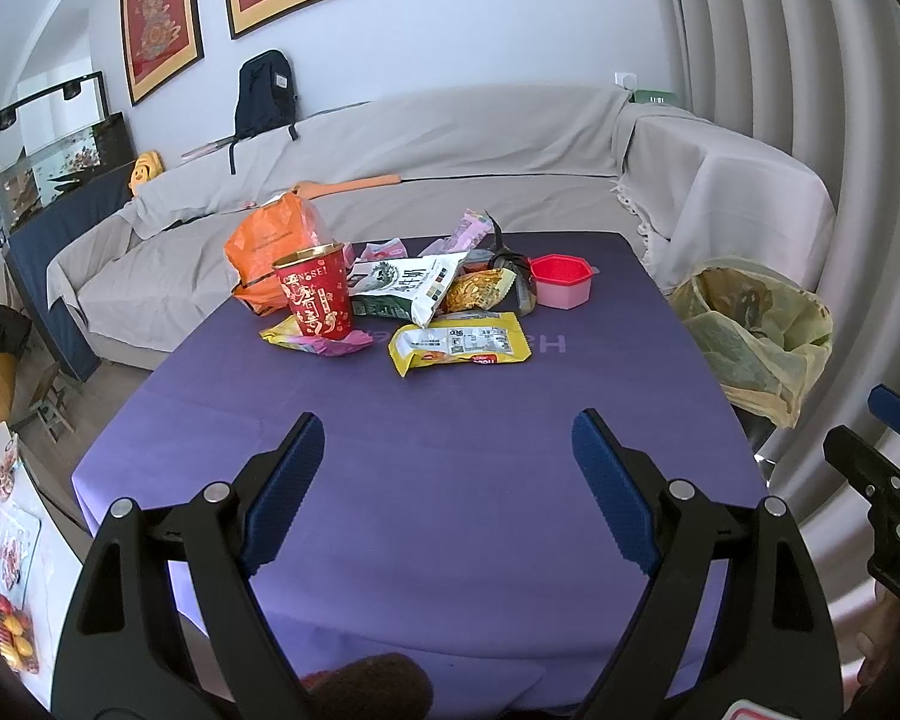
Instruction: Collect trash
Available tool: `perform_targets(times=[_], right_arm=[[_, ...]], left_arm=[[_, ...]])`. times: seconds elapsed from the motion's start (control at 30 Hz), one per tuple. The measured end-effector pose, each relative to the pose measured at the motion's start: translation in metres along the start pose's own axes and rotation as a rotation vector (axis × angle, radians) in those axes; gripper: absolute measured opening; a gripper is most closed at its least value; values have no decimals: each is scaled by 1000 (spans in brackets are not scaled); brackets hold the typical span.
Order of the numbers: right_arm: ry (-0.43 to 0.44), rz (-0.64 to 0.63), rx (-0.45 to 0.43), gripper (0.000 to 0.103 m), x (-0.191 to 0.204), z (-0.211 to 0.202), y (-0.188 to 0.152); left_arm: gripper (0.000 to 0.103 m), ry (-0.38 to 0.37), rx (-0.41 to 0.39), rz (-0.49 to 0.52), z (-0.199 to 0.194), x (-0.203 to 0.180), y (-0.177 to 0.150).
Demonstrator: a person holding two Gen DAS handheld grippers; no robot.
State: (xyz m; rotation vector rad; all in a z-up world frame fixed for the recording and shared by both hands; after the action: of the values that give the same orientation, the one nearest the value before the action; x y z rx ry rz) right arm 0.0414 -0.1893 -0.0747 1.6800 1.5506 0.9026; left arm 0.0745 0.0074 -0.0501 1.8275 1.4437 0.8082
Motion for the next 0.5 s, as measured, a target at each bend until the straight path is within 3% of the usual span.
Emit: perform_targets(times=[0.5], right_arm=[[2, 4, -2, 67, 0, 0, 0]], left_arm=[[81, 1, -1, -2, 2, 6, 2]])
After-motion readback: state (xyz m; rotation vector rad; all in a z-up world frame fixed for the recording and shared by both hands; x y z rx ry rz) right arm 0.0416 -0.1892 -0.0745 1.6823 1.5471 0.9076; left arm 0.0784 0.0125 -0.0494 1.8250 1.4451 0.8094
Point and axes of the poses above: each gripper's, at about its wrist camera, not at the fingertips, and z roughly the way its jaws point, x to its left, y to its top, the point moved 9 cm from there along z, roughly the way its jaws point, and after that the axes turned 7 degrees about -y, right-handed, at the moved point
